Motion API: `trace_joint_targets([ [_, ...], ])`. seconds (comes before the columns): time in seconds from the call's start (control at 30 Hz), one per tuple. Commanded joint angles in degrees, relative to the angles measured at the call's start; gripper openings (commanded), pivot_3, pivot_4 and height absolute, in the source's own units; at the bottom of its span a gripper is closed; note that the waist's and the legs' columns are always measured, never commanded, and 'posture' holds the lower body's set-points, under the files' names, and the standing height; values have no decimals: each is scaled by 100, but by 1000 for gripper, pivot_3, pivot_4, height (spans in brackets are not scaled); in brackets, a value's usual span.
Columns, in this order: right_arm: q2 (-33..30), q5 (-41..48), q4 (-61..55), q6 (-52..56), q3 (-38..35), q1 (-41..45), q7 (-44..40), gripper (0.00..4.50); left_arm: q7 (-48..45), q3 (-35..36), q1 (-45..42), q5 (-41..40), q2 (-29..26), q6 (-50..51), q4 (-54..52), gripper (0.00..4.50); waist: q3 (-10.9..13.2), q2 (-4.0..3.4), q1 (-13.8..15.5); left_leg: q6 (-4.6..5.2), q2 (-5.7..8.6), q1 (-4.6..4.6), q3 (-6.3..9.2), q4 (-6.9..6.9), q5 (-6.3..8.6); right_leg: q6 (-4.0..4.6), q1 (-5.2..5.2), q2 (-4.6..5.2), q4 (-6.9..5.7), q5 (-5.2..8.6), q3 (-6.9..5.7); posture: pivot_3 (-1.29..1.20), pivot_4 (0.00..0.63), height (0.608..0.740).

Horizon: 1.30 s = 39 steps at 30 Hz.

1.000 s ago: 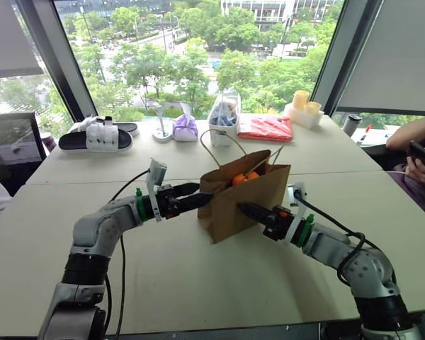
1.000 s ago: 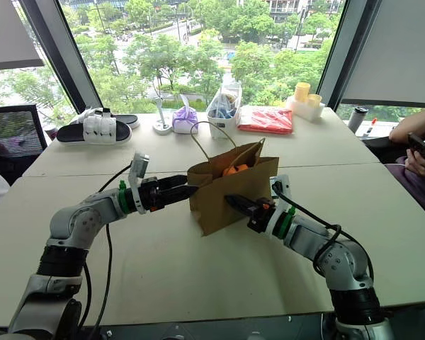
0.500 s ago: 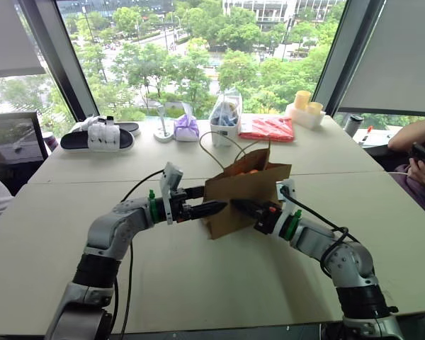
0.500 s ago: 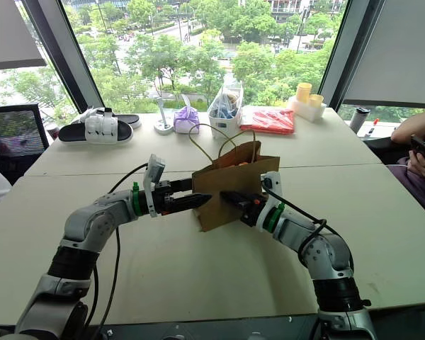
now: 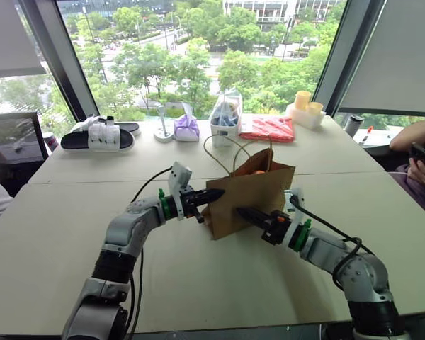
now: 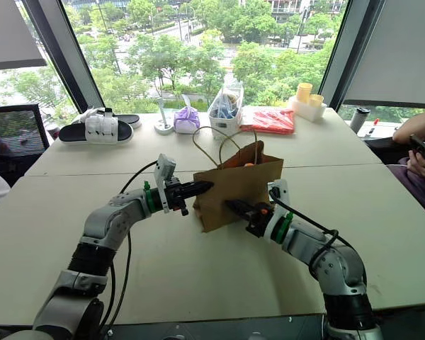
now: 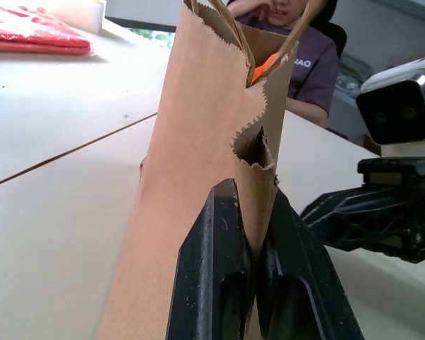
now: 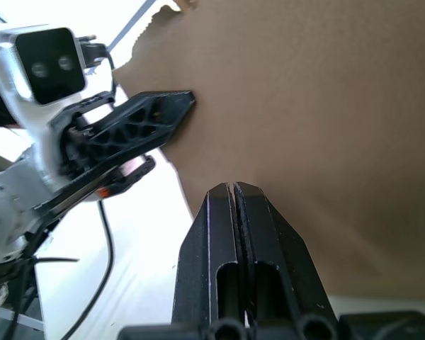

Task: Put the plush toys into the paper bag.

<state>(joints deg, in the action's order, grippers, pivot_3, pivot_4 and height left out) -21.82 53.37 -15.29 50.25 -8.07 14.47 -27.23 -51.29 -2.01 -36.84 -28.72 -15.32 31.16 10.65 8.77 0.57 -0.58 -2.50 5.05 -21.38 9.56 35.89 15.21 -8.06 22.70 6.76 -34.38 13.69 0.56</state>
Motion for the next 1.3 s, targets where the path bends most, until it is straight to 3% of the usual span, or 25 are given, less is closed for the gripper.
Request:
trace_joint_targets([
  [0.03, -222, 539, -702, 199, -426, -404, -24, 0, -379, 130, -349, -275, -52, 0, -156, 56, 0, 0, 9, 0, 0, 0, 0, 0, 0, 0, -1, 0, 0, 0, 0, 0, 150, 740],
  [0.2, -689, 1202, -1401, 469, -791, -1219, -167, 0, -1520, -40, -1040, -386, -362, 131, 362, 56, 0, 0, -1, 1, 1, -1, -2, 2, 1, -1, -5, 0, 2, 1, -3, 0, 150, 740],
  [0.27, -853, 1357, -1635, 516, -874, -1524, -142, 0, -2078, -308, -1490, -63, -366, -239, 1099, 56, 0, 0, -3, 3, 1, 6, -5, 2, 1, -1, -12, -1, 3, 1, -3, 0, 150, 740],
  [0.37, -967, 1516, -1866, 506, -918, -1819, -44, 0, -2631, -514, -2012, 290, -234, -755, 2216, 56, -1, 1, 0, 5, 1, 9, -6, 5, 3, -3, -21, -2, 7, 2, -6, 0, 150, 740],
  [0.57, -815, 1606, -2323, 266, -930, -2326, 410, 0, -2864, -534, -2785, 999, 337, -2149, 4436, 56, 4, 9, 3, 9, 1, 3, -4, 8, 5, -5, -16, -2, 7, 3, -8, 0, 150, 740],
  [0.67, -793, 1615, -2449, 157, -872, -2512, 520, 0, -2923, -462, -2981, 1168, 477, -2484, 4926, 962, 4, 10, 8, 11, 1, 2, -3, 9, 6, -7, -18, -1, 9, 3, -8, 0, 150, 740],
  [0.9, -928, 1559, -2282, 20, -711, -2422, 454, 0, -3083, -314, -3008, 1370, 404, -2651, 5133, 4365, 5, 11, -18, 11, 1, 4, -2, 10, 6, -8, -16, -2, 3, 4, -8, 0, 150, 740],
  [1.13, -1213, 1356, -1894, 39, -509, -2023, 119, 0, -2779, 85, -2297, 1240, -304, -2126, 4124, 4441, 4, 9, -45, 12, -1, 10, -3, 5, 6, -8, -15, -3, -1, 4, -6, 0, 150, 740],
  [1.3, -1434, 1146, -1663, -29, -573, -1876, -118, 0, -2232, 444, -844, 836, -881, -936, 1866, 4441, 3, 8, -21, 12, -2, 8, 5, 3, 6, -8, -9, -2, -8, 4, -1, 0, 150, 740],
])
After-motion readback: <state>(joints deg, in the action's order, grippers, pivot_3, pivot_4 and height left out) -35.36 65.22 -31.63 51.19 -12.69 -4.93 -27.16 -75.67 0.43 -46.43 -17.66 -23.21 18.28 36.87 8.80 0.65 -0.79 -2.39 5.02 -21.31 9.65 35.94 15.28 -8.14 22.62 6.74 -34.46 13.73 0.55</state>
